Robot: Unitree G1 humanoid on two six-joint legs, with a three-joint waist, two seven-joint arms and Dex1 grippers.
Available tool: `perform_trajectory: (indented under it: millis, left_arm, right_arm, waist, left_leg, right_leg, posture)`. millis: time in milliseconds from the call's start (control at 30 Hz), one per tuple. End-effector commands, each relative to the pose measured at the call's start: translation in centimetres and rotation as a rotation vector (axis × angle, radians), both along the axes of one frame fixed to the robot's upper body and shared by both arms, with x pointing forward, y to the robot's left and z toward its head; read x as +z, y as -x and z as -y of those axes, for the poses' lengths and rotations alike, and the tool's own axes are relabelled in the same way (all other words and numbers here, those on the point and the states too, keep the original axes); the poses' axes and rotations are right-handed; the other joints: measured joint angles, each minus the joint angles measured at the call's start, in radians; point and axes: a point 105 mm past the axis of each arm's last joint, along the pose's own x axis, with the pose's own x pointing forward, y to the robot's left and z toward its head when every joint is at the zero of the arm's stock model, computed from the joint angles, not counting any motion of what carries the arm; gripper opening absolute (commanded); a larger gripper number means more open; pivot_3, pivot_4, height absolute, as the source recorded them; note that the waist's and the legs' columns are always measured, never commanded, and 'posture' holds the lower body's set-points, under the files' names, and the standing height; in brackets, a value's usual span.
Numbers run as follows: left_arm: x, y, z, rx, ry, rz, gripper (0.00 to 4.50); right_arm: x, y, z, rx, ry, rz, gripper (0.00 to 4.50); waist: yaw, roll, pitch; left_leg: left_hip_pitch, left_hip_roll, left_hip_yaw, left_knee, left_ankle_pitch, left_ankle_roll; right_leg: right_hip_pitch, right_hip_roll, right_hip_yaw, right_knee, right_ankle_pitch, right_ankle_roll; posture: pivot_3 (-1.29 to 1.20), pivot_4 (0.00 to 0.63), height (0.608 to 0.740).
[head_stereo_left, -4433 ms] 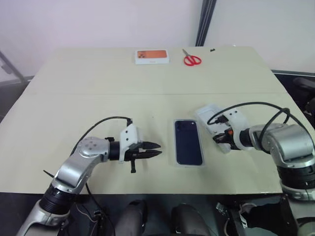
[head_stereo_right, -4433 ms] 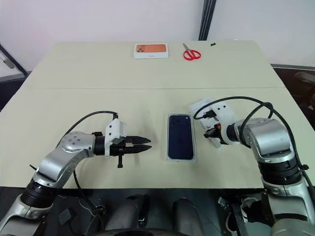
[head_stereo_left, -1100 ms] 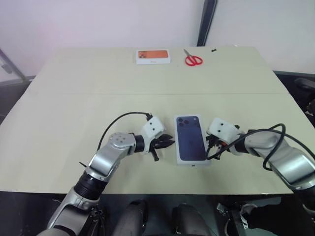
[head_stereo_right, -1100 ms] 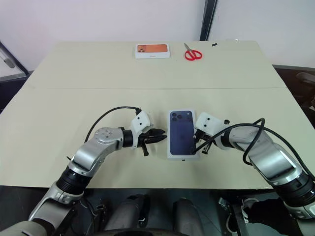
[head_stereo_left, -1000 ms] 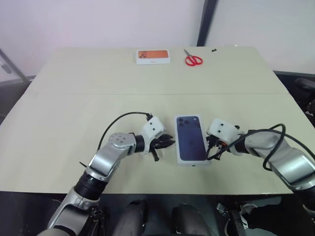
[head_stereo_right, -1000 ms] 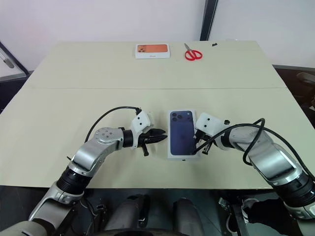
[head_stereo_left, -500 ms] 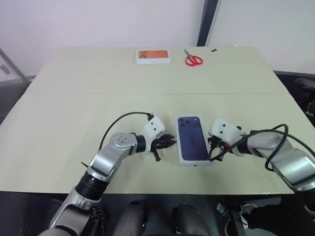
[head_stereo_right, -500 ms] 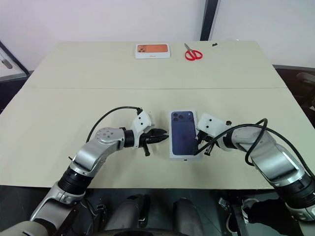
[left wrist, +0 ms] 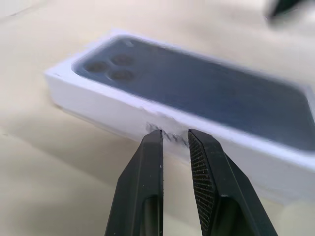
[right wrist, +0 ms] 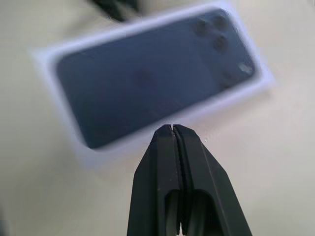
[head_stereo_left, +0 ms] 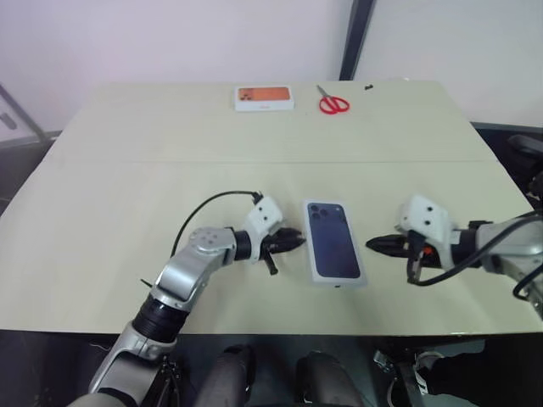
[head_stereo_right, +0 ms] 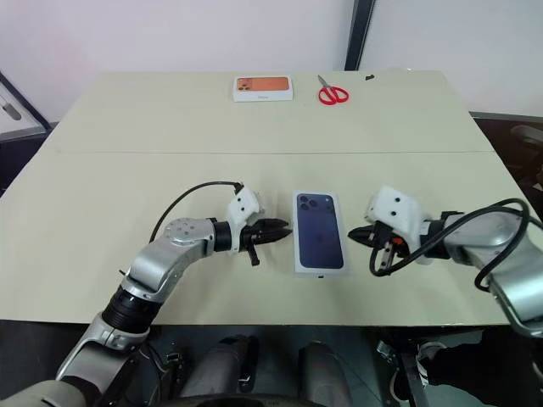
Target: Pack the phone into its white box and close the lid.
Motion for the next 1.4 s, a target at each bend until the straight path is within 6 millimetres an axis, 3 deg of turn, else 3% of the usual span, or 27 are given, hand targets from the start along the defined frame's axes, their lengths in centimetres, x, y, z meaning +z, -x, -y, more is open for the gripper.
perform_trajectory:
  millis: [33, 167, 333, 433, 500, 600, 733, 867, 1000, 1167, 1400]
  left_arm:
    - [3.9, -1.1, 0.1, 0.019, 0.126, 0.044, 0.88]
    - [4.1, -1.7, 1.4, 0.011, 0.088, 0.069, 0.88]
    - [-1.3, -3.1, 3.3, 0.02, -0.204, 0.054, 0.88]
    - [-3.0, -2.8, 3.8, -0.01, -0.266, 0.023, 0.88]
    - [-3.2, -2.6, 3.8, -0.014, -0.272, 0.02, 0.88]
    - [-1.5, -3.1, 3.2, 0.025, -0.189, 0.047, 0.88]
    - [2.7, -3.6, 0.0, 0.143, -0.001, 0.14, 0.88]
    - [4.1, -3.2, -5.4, 0.303, 0.039, 0.194, 0.88]
    - [4.2, -1.5, -10.6, 0.434, 0.022, 0.217, 0.88]
    - [3.0, 0.9, -15.5, 0.565, -0.035, 0.202, 0.88]
    - [2.1, 2.2, -18.0, 0.665, -0.05, 0.18, 0.88]
  right_arm:
    - [-0.4, 0.9, -1.9, 0.043, -0.027, -0.004, 0.03]
    - [-1.7, 1.3, -2.3, 0.036, -0.013, -0.035, 0.03]
    - [-3.7, 1.6, -1.8, 0.01, 0.034, -0.075, 0.03]
    - [-4.2, 1.5, -1.5, -0.002, 0.05, -0.081, 0.03]
    - [-4.2, 1.4, -1.3, -0.004, 0.059, -0.073, 0.03]
    - [-2.9, 0.0, -1.4, -0.041, 0.008, -0.003, 0.03]
    - [0.5, -3.5, -0.9, -0.149, -0.132, 0.175, 0.03]
    - [1.9, -5.9, 0.6, -0.226, -0.199, 0.254, 0.03]
    - [2.9, -8.0, 2.6, -0.292, -0.293, 0.263, 0.03]
    - [3.2, -9.6, 4.3, -0.344, -0.382, 0.255, 0.03]
    - [2.2, -9.6, 5.6, -0.325, -0.366, 0.245, 0.03]
  waist:
    - [0.002, 0.0, 0.0]
    - [0.002, 0.0, 0.0]
    - [0.001, 0.0, 0.0]
    - [0.002, 0.0, -0.001]
    - [0.002, -0.001, -0.001]
    - [0.001, -0.001, -0.001]
    - [-0.01, 0.0, -0.001]
    - [-0.012, 0.0, 0.0]
    - [-0.008, 0.0, 0.0]
    - [-0.001, 0.001, 0.0]
    - [-0.002, 0.001, 0.0]
  left_leg:
    - [0.0, 0.0, 0.0, 0.0, 0.0, 0.0]
    - [0.0, 0.0, 0.0, 0.001, 0.0, 0.0]
    - [0.001, -0.001, 0.0, 0.001, 0.0, 0.0]
    - [0.002, -0.001, -0.001, 0.001, 0.0, 0.0]
    - [0.004, -0.001, -0.001, 0.001, 0.0, 0.0]
    - [0.005, -0.001, -0.001, 0.001, 0.0, 0.0]
    - [0.005, -0.001, -0.001, -0.001, 0.0, 0.0]
    - [0.004, 0.0, -0.001, -0.002, 0.002, -0.003]
    - [0.004, 0.0, -0.001, -0.001, 0.001, -0.002]
    - [0.004, -0.001, -0.001, -0.001, 0.0, -0.001]
    - [0.004, -0.001, -0.001, -0.002, 0.0, -0.001]
  right_leg:
    - [0.0, 0.0, 0.0, 0.0, 0.0, 0.0]
    - [0.001, 0.0, 0.0, 0.0, 0.0, 0.0]
    - [0.002, 0.0, -0.001, 0.0, 0.0, 0.001]
    - [0.003, 0.0, -0.001, 0.0, 0.0, 0.001]
    - [0.006, 0.0, -0.001, -0.001, -0.001, 0.001]
    - [0.006, 0.0, -0.001, -0.001, -0.001, 0.002]
    - [0.004, 0.0, 0.0, 0.0, -0.001, 0.001]
    - [0.003, 0.0, 0.0, 0.0, -0.001, 0.001]
    - [0.003, 0.0, 0.0, 0.0, -0.001, 0.001]
    - [0.004, 0.0, 0.0, -0.001, -0.001, 0.001]
    - [0.004, -0.001, 0.0, -0.001, -0.001, 0.001]
  posture:
    - [0.0, 0.15, 0.74]
    - [0.0, 0.15, 0.74]
    - [0.0, 0.15, 0.74]
    - [0.0, 0.15, 0.74]
    - [0.0, 0.15, 0.74]
    - [0.0, 0.15, 0.74]
    - [0.0, 0.15, 0.74]
    - [0.0, 0.15, 0.74]
    - [0.0, 0.15, 0.74]
    - [0.0, 0.15, 0.74]
    - [0.0, 0.15, 0.74]
